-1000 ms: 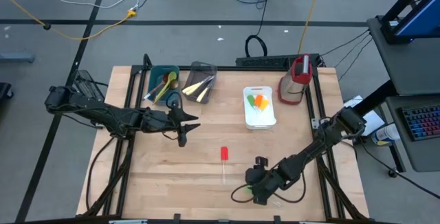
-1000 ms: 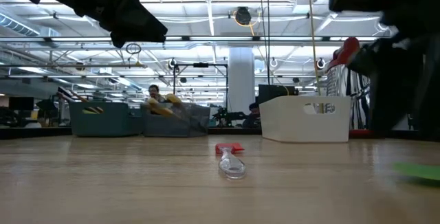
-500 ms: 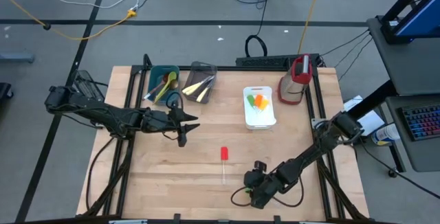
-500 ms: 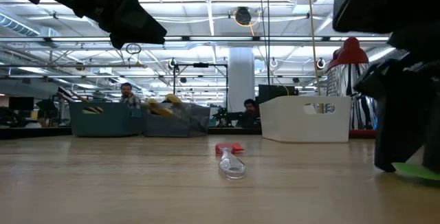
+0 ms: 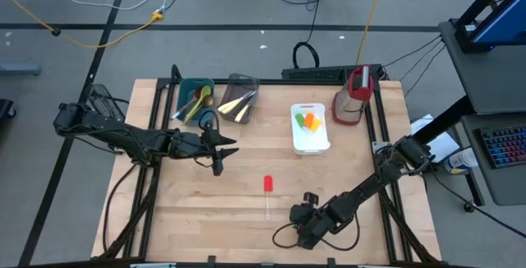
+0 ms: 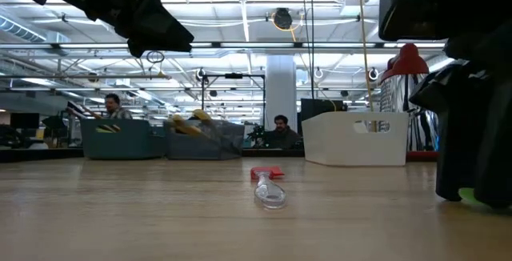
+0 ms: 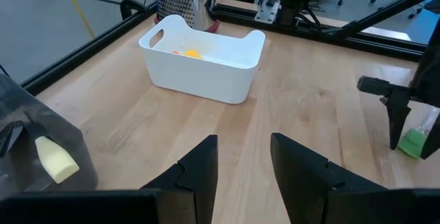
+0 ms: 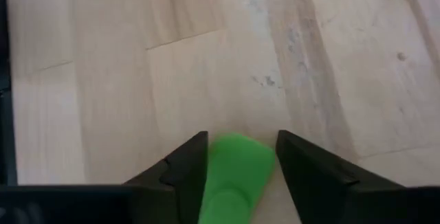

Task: Pick & Place Kitchen Items
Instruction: Put the green spatula into the white bin

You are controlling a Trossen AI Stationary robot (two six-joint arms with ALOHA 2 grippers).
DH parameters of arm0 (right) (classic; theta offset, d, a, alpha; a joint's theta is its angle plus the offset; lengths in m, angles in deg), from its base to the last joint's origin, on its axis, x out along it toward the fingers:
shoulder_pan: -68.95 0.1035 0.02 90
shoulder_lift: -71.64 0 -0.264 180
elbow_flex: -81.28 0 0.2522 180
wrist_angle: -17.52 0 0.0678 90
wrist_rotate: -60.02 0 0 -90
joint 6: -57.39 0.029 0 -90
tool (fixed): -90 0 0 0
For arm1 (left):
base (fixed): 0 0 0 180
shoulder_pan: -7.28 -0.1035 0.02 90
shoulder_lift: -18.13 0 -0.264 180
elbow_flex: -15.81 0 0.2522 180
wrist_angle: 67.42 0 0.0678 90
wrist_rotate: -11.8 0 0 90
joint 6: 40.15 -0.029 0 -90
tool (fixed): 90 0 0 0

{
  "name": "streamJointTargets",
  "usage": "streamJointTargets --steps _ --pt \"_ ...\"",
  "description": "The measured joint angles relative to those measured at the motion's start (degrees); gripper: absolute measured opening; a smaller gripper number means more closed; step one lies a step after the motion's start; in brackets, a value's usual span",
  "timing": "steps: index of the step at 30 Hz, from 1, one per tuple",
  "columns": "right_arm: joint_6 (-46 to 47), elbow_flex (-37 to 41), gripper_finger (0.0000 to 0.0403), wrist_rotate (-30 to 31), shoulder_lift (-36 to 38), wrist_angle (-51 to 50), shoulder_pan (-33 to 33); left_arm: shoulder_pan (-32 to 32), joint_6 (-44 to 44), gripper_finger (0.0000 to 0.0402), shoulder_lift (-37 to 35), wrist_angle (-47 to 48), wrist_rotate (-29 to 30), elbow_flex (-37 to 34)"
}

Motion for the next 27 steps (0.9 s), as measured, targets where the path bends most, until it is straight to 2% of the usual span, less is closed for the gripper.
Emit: streamJointTargets --steps 12,20,27 --pt "2.35 0.09 0.0013 0.12 -0.09 -1.59 -0.28 0.00 -0.02 0.0141 0.00 0.02 0.00 0.00" --pt "1.69 0.13 0.0002 -0.83 0.67 -1.48 -1.24 0.00 -0.02 0.0141 0.00 0.02 0.00 0.00" --pt "-1.81 0.48 0.0001 0.15 5.80 -2.50 -2.84 0.00 0.09 0.0141 0.00 0.02 0.00 0.00"
